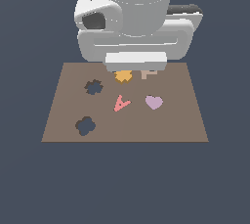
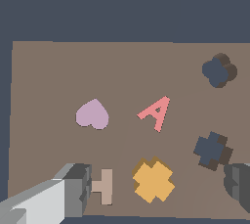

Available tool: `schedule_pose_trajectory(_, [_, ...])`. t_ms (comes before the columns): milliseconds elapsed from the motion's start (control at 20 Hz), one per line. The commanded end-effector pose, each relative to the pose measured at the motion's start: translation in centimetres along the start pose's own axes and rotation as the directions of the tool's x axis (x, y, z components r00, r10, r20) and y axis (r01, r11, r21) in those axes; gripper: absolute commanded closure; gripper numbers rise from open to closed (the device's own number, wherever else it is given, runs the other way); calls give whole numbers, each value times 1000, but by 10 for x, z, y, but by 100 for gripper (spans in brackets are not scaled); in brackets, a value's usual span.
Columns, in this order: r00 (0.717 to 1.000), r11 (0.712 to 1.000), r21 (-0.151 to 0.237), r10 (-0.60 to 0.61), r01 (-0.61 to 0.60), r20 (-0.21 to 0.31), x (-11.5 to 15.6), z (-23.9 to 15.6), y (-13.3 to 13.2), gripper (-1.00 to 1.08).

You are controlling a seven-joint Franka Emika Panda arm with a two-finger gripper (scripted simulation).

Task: Insert a designated object into the corresponding slot on a board.

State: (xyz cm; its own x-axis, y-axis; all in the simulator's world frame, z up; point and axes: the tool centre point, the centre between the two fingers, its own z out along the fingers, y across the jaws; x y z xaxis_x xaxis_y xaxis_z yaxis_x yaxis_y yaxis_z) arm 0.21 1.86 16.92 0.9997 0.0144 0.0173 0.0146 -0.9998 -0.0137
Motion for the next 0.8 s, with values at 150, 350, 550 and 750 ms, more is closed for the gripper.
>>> schedule_pose_trajectory(150, [1000, 1000, 0, 7, -7, 0, -1, 1, 1, -92])
schedule_pose_trajectory(350, [999, 999, -1, 40, -40, 1, -5, 7, 3, -92])
schedule_pose_trajectory(550, [995, 995, -3, 100, -100, 2, -12, 18, 8, -92])
schedule_pose_trajectory(750, [983, 983, -6, 184, -184, 3, -22, 33, 13, -92])
